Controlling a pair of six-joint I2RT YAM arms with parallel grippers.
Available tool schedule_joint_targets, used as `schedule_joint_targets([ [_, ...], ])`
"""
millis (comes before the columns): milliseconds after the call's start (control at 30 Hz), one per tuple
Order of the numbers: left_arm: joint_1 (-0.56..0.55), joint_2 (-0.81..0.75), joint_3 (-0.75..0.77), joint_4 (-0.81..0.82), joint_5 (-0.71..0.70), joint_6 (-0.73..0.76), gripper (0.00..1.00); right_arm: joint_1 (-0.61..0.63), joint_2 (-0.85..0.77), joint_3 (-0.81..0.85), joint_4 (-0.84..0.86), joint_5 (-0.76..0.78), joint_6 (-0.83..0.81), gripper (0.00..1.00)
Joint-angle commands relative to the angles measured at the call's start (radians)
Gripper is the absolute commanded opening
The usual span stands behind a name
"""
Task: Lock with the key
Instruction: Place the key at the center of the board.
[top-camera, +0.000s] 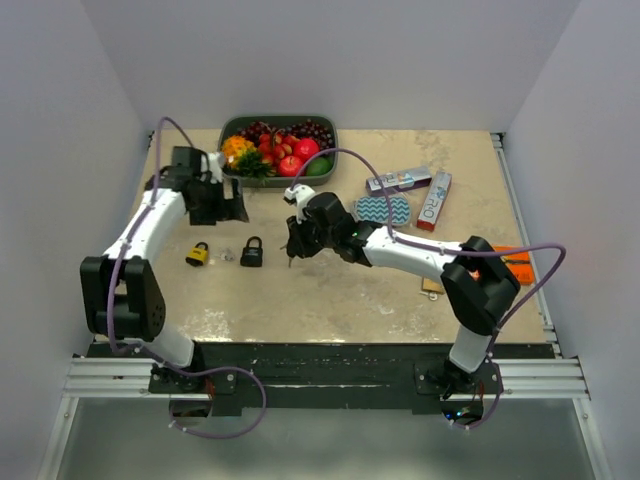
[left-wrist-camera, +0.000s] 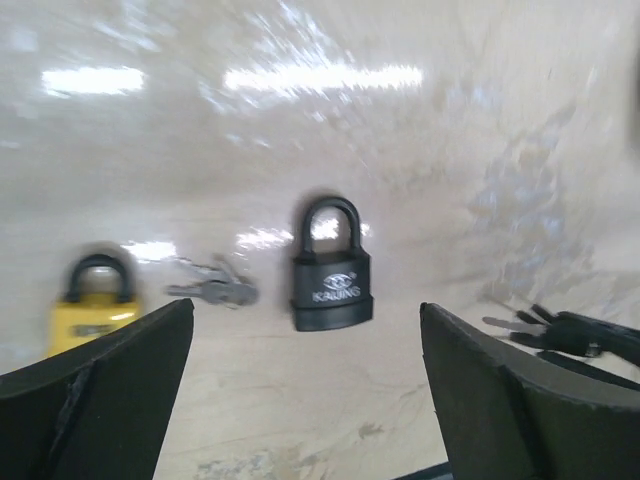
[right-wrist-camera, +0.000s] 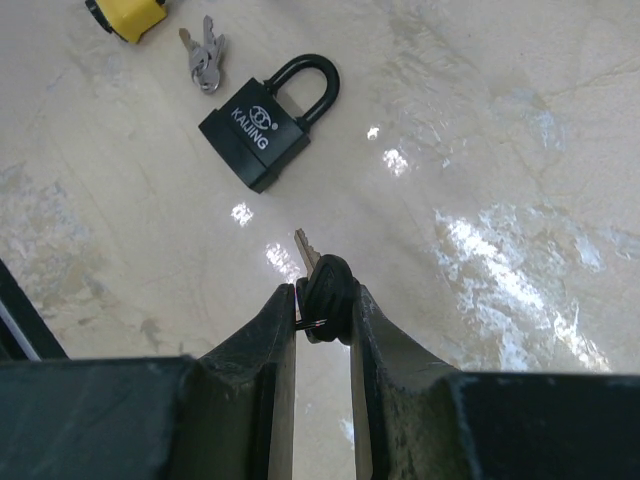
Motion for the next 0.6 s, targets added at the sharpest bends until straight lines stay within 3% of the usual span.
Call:
schedule_joint_targets([
  [0,0.187,-0.121,0.097,-0.031,0.159,0.035,0.99,0.013,0.075,0.065,0.087,-0.025,0.016,0.0],
  [367,0.296,-0.363,-0.037,0.058,0.363,0.0,0.99,0.027,0.255,0.167,0.106,-0.025,0.017,0.0],
  [567,0.299,-0.353,-0.022,0.05,0.374,-0.006,0.99,0.022,0.284,0.158,0.109,0.01,0.026,0.08],
])
